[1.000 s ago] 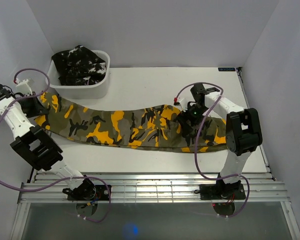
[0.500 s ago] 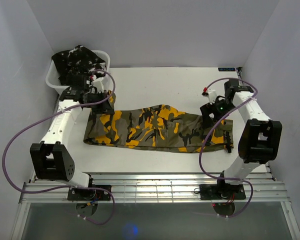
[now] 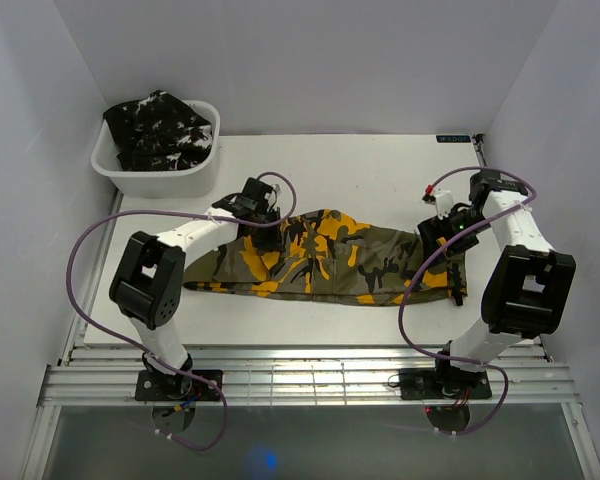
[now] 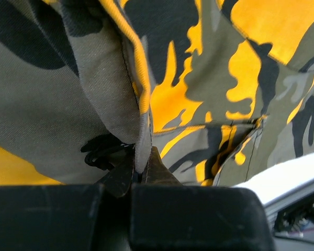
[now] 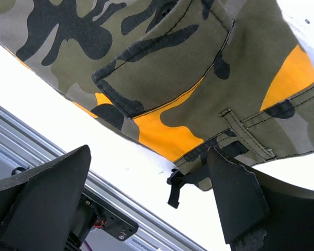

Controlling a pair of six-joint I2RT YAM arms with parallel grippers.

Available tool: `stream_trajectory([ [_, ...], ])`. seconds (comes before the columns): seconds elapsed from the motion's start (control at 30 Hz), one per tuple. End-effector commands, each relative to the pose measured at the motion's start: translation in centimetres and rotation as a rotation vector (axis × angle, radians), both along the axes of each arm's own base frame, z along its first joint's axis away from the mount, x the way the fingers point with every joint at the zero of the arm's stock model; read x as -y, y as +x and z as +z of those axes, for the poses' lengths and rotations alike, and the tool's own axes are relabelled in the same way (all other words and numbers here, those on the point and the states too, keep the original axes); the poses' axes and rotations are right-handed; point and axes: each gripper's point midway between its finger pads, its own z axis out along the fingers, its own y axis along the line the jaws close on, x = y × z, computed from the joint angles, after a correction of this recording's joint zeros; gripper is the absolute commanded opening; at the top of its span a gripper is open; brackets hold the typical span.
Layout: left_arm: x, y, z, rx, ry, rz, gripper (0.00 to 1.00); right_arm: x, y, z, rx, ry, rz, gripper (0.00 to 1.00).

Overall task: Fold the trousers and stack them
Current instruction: Fold the trousers

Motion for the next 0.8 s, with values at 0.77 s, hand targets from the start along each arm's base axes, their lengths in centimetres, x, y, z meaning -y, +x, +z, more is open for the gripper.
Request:
stream_trajectory([
  [0.77, 0.4, -2.0, 3.2, 0.057, 0.082, 0.016, 0.0, -0.2, -1.4, -0.9, -0.043, 0.019, 0.015, 0.96],
])
